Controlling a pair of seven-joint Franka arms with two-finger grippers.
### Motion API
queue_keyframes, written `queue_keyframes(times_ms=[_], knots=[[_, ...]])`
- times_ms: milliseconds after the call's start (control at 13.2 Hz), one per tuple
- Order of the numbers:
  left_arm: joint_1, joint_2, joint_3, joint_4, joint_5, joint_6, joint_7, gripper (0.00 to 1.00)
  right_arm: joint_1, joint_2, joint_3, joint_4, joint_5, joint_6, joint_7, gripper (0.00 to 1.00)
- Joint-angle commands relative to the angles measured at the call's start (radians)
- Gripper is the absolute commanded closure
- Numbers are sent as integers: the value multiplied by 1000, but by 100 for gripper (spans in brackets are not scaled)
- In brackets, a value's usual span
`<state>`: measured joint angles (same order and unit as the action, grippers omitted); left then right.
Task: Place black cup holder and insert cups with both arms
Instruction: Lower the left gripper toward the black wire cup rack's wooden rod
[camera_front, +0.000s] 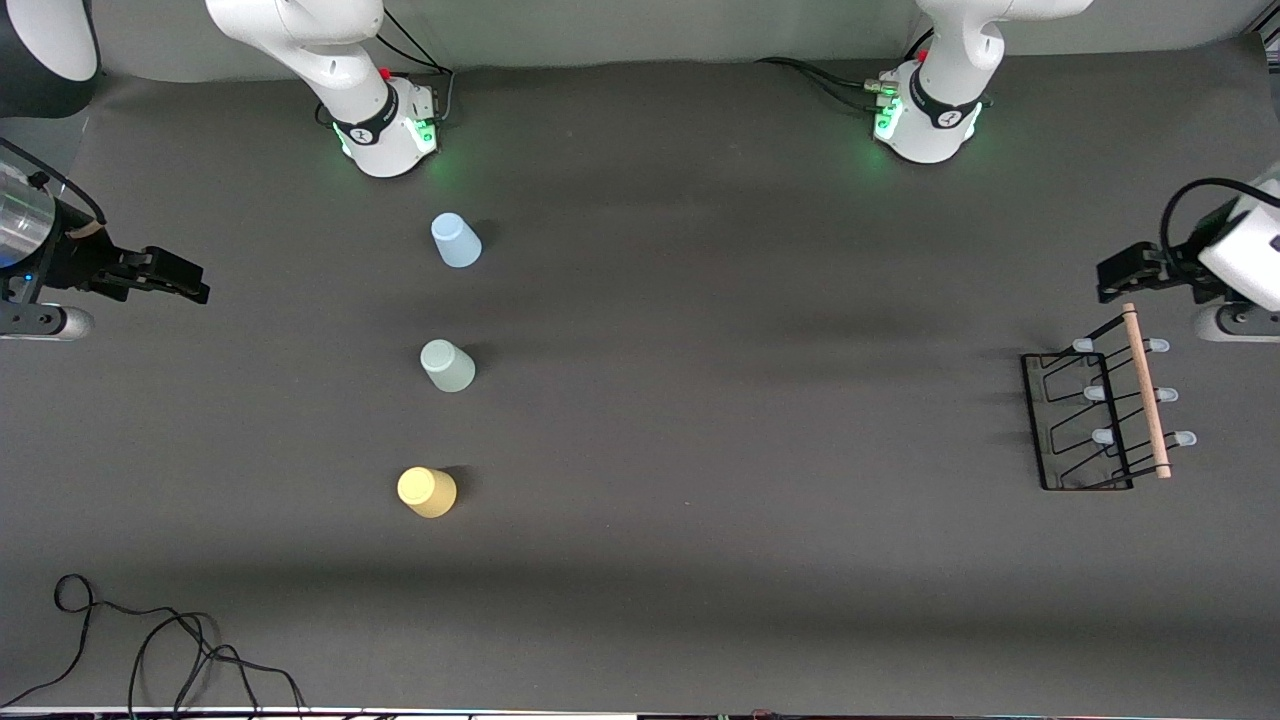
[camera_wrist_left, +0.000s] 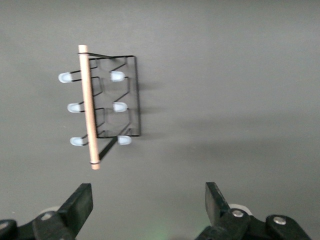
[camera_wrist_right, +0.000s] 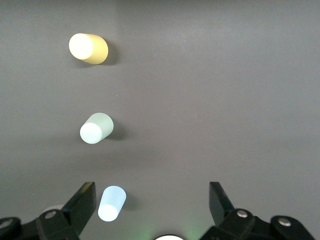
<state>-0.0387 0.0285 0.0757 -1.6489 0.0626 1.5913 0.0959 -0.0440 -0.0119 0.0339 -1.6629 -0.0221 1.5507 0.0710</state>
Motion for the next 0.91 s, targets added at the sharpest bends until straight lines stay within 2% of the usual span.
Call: queue_keyframes(times_ms=[0,227,453,680,831], knots=[[138,-19,3,-86,-1,76,154,0,0,4,-5,12,1,-6,-19,0],[223,-19,3,-140,-6,136,242,0,7,4,-5,12,-1,-9,-19,0],[226,-13,3,-152,-7,150,245,0,9,6,-3,12,-1,-9,-19,0],[229,-1,3,-259,-7,290,281,0,10,7,0,15,-1,-9,-19,0],[240,31,3,-292,-7,354,283,0,13,10,4,17,-1,-8,-8,0]])
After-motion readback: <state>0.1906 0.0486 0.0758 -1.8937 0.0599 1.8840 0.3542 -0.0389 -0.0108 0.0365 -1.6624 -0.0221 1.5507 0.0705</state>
